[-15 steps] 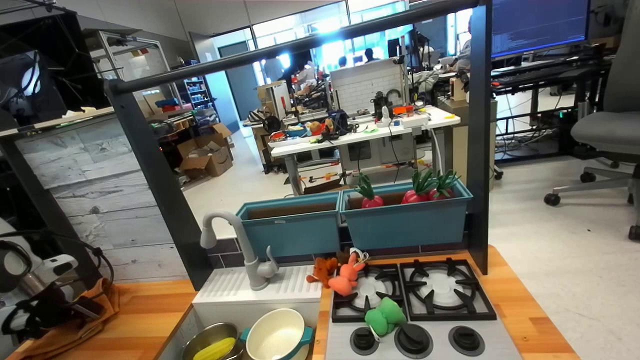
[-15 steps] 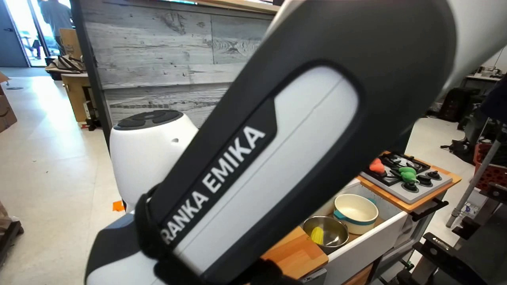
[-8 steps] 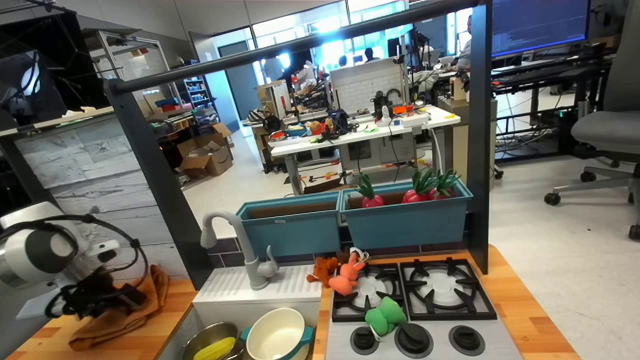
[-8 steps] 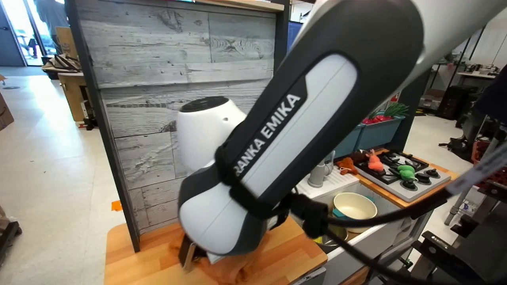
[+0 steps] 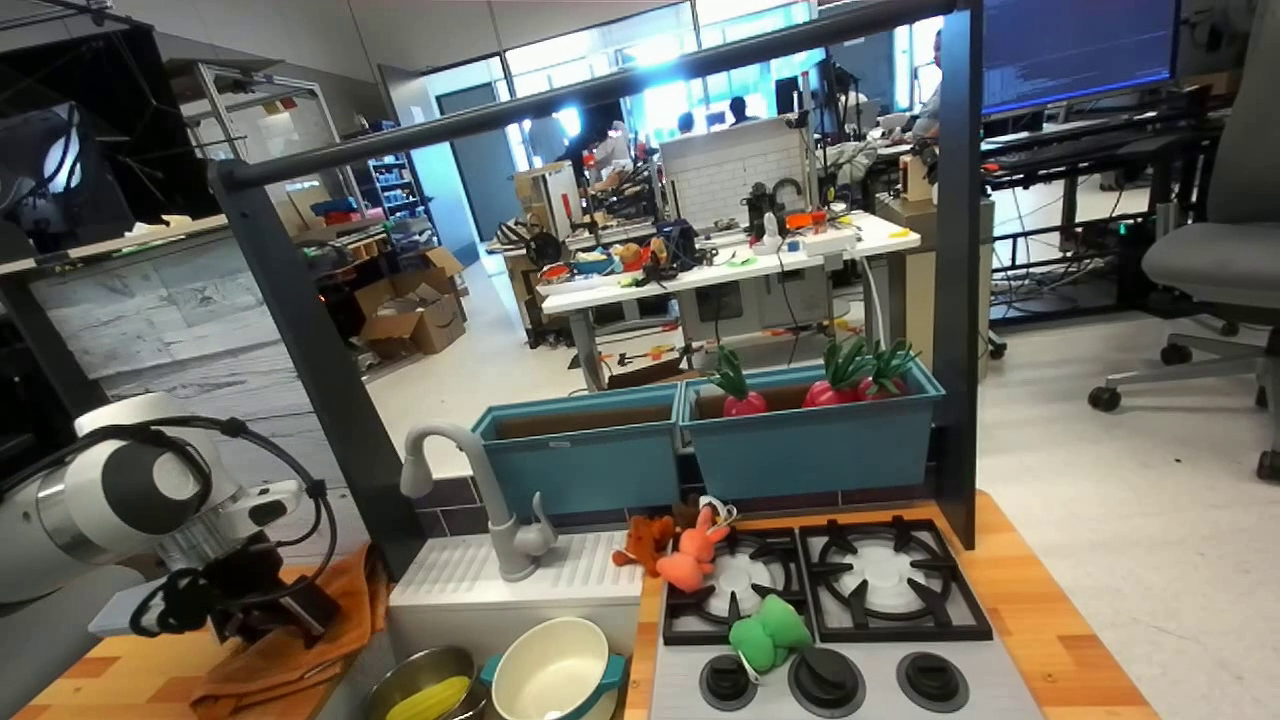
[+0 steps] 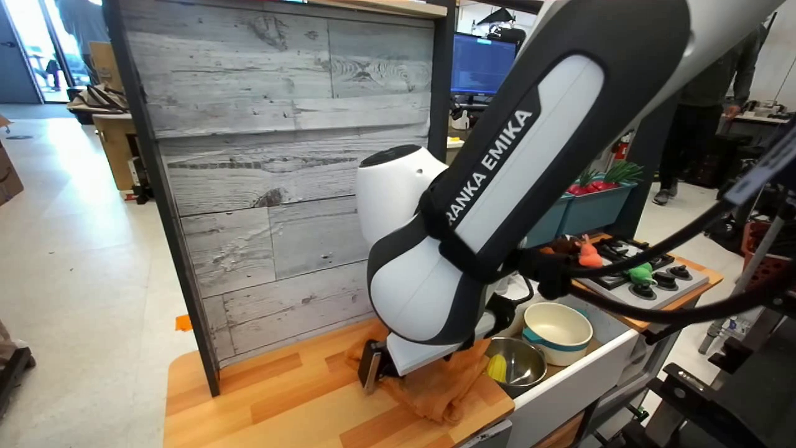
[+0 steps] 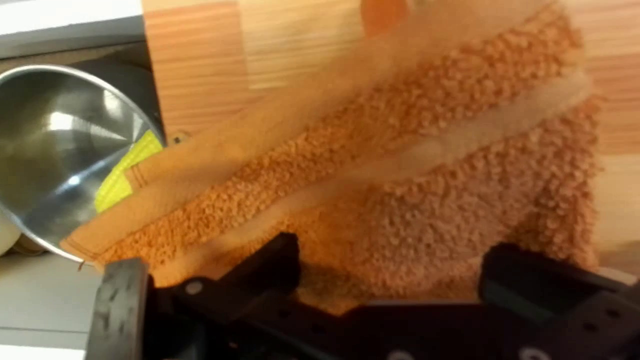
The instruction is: Put the plush toy from the counter into the sink, wipe the counter with the orange towel, and put the toys from the stove in the sink
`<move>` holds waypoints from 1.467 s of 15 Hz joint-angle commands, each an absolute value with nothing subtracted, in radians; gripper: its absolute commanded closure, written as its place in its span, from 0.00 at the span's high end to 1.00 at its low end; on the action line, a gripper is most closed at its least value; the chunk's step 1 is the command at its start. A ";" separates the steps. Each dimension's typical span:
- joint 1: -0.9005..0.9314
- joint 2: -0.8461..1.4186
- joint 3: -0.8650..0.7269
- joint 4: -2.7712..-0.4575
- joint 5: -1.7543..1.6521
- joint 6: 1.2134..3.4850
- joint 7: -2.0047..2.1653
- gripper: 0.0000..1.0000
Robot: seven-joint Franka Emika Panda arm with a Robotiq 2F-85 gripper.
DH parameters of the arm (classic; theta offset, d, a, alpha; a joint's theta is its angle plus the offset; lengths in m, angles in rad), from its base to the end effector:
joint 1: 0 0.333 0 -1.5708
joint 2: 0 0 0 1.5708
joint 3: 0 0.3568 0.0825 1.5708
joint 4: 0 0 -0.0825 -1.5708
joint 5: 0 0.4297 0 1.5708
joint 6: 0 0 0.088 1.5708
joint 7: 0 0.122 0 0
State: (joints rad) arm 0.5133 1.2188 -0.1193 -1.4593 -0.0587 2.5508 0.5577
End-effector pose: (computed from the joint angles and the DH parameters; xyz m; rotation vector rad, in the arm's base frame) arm 0.6471 0.2764 -0.0968 2.9544 -0.0619 -0.0615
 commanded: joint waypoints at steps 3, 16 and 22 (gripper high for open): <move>0.515 1.325 0.064 -1.369 -0.037 2.621 0.431 1.00; 0.494 1.339 0.067 -1.295 0.019 2.430 0.466 1.00; 0.425 1.268 -0.041 -1.438 0.033 2.427 0.558 1.00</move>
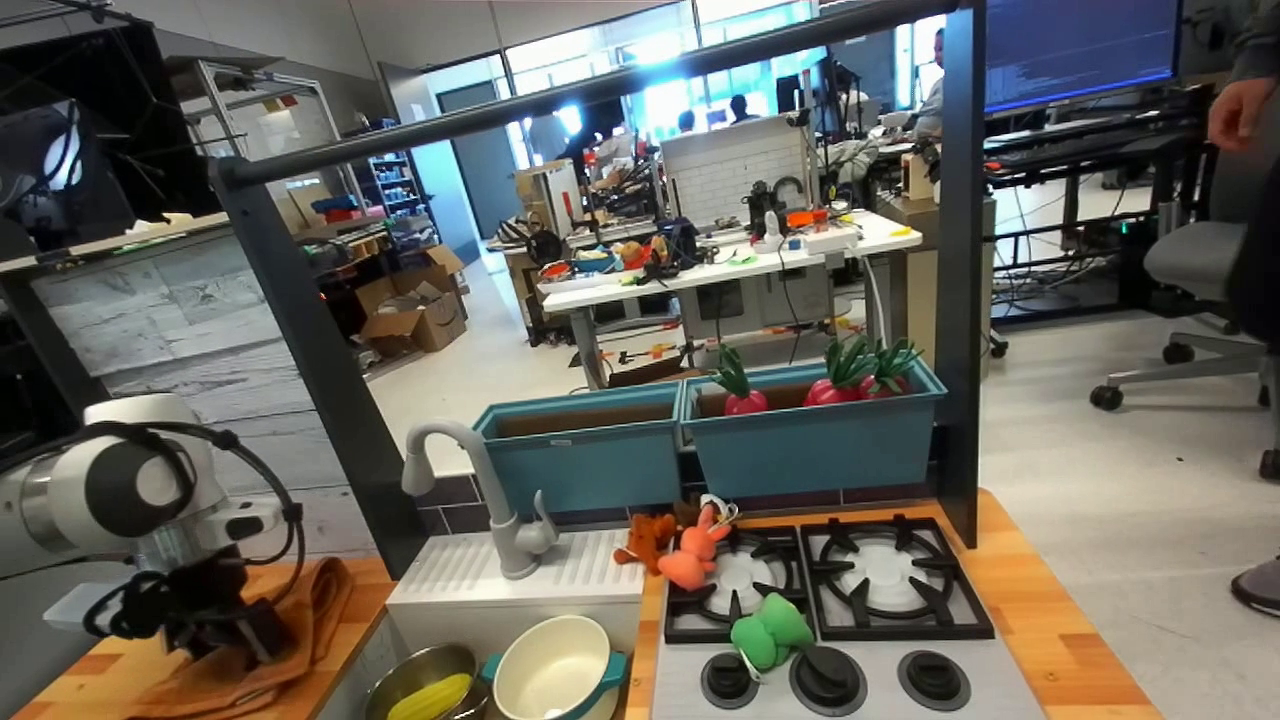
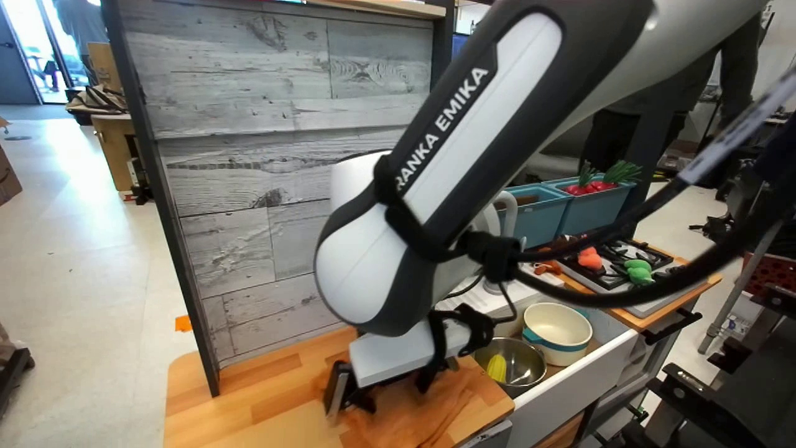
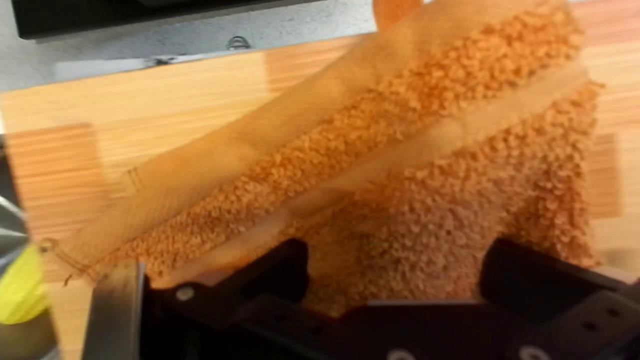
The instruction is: Put the plush toy from the counter into the sink, wipe the counter with the orange towel, and put the toys from the stove in the sink
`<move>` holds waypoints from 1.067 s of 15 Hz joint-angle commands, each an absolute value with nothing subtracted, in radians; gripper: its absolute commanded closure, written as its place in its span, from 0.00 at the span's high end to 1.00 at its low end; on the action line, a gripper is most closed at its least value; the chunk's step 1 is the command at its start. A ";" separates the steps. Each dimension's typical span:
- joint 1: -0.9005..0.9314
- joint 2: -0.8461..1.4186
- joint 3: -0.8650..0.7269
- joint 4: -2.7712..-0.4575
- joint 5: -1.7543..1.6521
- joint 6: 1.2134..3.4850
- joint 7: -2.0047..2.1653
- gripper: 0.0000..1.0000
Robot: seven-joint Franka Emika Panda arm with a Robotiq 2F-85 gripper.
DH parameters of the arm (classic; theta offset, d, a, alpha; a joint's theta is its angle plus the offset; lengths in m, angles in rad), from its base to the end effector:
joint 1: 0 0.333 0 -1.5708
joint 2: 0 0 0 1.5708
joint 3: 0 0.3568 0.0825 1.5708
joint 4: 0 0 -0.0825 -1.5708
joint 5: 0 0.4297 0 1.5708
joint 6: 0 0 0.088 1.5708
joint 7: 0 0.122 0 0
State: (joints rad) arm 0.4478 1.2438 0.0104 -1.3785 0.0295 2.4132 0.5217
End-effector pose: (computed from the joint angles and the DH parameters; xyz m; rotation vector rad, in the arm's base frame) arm 0.6369 0.3138 -0.1002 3.0496 -0.1428 -0.3027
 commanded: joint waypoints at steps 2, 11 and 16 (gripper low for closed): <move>0.413 1.290 -0.027 -1.413 0.026 2.419 0.523 1.00; 0.437 1.456 0.113 -1.109 0.058 2.428 0.434 1.00; 0.403 1.417 0.096 -1.161 0.072 2.402 0.442 1.00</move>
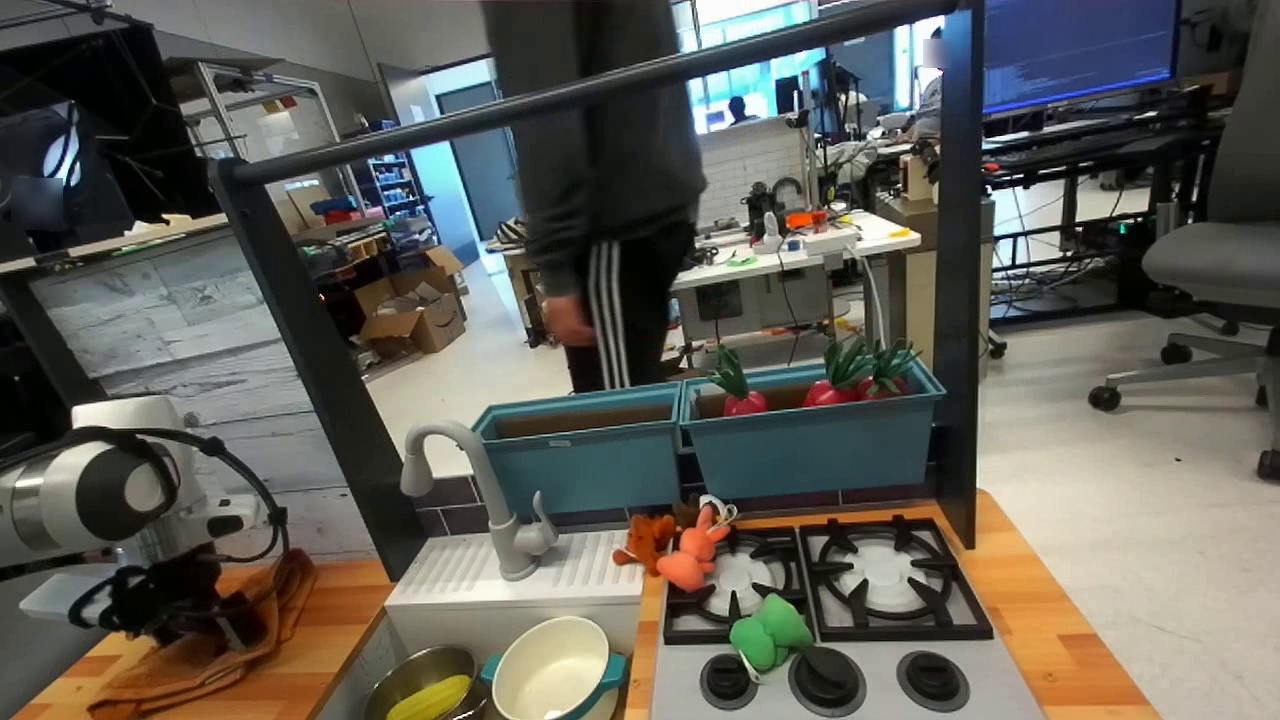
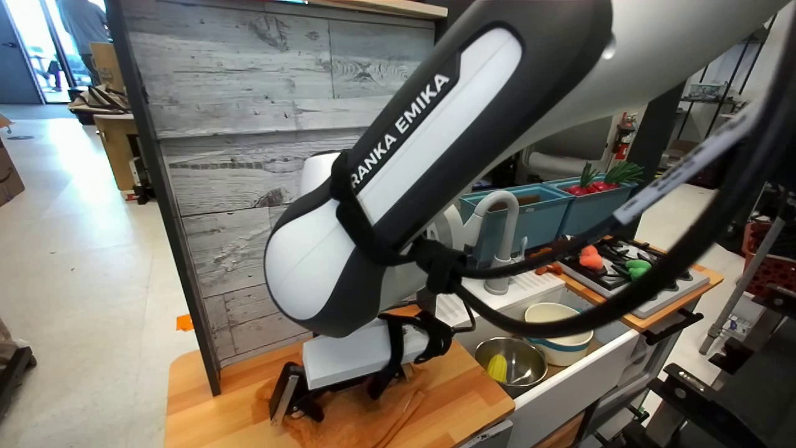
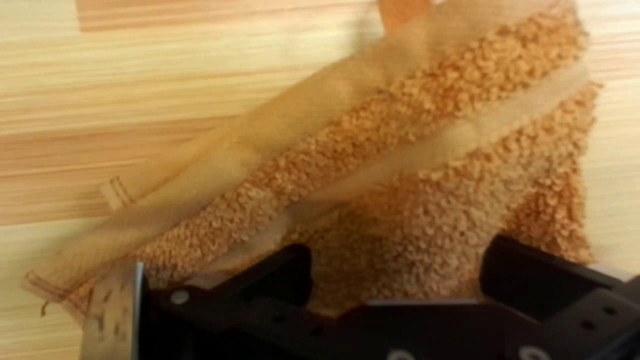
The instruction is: Put the plush toy from the counter into the sink, wipe the counter with the orange towel, and put the toys from the stove in the sink
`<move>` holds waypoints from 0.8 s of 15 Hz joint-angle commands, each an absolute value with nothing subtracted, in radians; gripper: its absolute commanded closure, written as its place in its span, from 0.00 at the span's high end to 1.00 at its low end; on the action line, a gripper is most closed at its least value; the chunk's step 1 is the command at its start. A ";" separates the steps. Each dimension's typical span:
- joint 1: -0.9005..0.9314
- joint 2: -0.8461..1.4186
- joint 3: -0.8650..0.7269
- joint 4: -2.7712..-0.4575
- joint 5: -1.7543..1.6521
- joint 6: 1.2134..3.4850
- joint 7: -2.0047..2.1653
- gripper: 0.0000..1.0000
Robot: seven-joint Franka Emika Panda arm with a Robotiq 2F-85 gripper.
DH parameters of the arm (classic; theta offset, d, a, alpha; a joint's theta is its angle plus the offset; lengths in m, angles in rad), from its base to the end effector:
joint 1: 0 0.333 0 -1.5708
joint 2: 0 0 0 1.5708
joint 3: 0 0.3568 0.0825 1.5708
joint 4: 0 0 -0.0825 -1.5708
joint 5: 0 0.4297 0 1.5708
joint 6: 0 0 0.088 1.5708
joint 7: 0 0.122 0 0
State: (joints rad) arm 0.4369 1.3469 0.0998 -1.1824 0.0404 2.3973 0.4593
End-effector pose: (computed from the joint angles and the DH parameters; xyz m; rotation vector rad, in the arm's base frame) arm 0.6553 0.3721 -0.1020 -3.0787 0.0390 0.2670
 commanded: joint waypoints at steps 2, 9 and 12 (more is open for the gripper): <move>0.382 1.343 0.051 -1.285 0.070 2.415 0.511 1.00; 0.426 1.141 -0.102 -1.569 0.001 2.445 0.595 1.00; 0.472 1.154 -0.097 -1.593 -0.067 2.535 0.578 1.00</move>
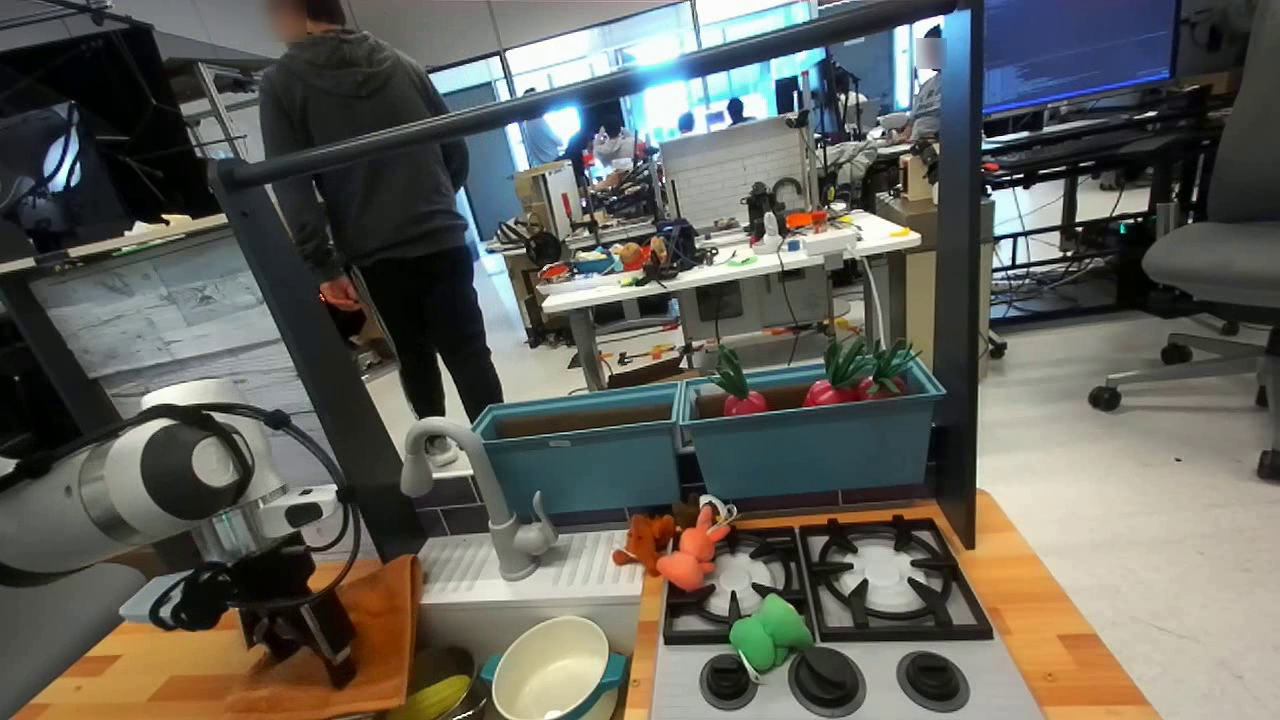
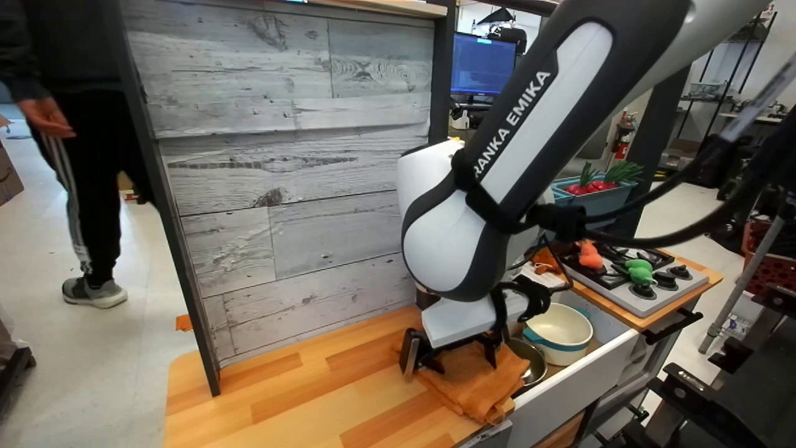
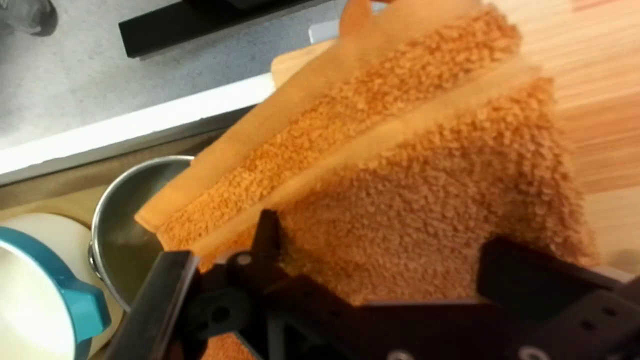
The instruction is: Put the plush toy from the counter into the sink, wipe the counter with the orange towel, and put the toys from the stove in the sink
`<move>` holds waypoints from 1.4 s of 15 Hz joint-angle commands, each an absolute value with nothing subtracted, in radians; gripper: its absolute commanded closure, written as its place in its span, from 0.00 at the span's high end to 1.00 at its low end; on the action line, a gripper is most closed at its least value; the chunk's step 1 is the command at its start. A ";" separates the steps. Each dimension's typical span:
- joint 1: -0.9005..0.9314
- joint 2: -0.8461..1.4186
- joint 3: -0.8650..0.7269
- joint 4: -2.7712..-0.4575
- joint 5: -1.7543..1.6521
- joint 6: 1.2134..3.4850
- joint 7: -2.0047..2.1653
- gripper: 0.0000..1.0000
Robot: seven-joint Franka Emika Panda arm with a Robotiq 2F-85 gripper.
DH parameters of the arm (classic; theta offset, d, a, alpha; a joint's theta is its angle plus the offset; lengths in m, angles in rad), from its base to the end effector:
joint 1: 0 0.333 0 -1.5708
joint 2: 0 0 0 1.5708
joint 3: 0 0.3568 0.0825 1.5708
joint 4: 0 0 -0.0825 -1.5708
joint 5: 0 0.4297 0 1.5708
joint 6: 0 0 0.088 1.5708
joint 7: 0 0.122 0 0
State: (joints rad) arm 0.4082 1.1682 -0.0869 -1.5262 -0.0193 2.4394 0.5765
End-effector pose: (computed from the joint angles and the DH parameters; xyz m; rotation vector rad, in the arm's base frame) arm 0.6416 0.2150 -0.0928 2.9188 -0.2874 -0.2726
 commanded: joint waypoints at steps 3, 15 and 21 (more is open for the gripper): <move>0.525 1.176 -0.096 -1.590 -0.118 2.635 0.576 1.00; 0.534 1.093 -0.060 -1.644 -0.126 2.646 0.534 0.40; 0.543 1.046 -0.076 -1.692 -0.133 2.658 0.539 0.27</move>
State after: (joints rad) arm 0.5183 1.0926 -0.1630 -1.6728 -0.1715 2.5847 0.5297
